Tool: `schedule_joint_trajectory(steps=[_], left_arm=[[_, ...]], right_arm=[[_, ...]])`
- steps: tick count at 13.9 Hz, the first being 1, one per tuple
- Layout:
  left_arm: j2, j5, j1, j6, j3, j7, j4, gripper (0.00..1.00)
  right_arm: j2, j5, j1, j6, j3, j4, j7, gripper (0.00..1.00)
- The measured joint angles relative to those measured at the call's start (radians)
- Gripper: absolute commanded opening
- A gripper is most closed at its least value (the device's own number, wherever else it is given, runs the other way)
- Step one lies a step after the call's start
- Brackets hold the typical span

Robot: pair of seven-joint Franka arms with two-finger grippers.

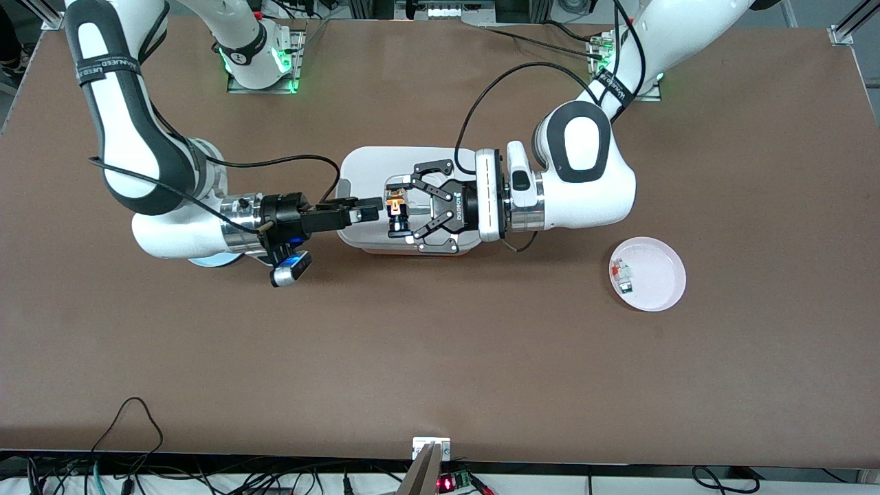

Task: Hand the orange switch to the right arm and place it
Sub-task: 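Grasp the switch with the right gripper from the left gripper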

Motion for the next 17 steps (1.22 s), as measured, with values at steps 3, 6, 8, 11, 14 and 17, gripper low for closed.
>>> schedule_joint_trajectory(steps=[3, 6, 8, 11, 14, 17], left_arm=[[0.000, 0.000, 0.000, 0.000, 0.000, 0.000, 0.000, 0.17], [0.000, 0.000, 0.000, 0.000, 0.000, 0.000, 0.002, 0.17], [0.000, 0.000, 0.000, 0.000, 0.000, 0.000, 0.003, 0.17], [0.000, 0.000, 0.001, 0.000, 0.000, 0.000, 0.007, 0.17], [0.001, -0.009, 0.000, -0.001, 0.000, -0.016, 0.015, 0.18], [0.001, -0.009, 0.000, -0.001, 0.000, -0.016, 0.015, 0.95]], right_arm=[[-0.001, 0.031, 0.035, 0.039, 0.000, -0.003, 0.000, 0.98], [-0.001, 0.036, 0.041, 0.046, 0.000, -0.003, 0.000, 0.79], [-0.002, 0.037, 0.041, 0.046, -0.001, -0.003, 0.000, 0.64], [-0.003, 0.042, 0.041, 0.046, -0.001, -0.003, 0.002, 0.37], [-0.005, 0.046, 0.041, 0.046, -0.002, 0.002, -0.001, 0.17], [-0.005, 0.046, 0.041, 0.046, -0.002, 0.003, -0.001, 0.14]])
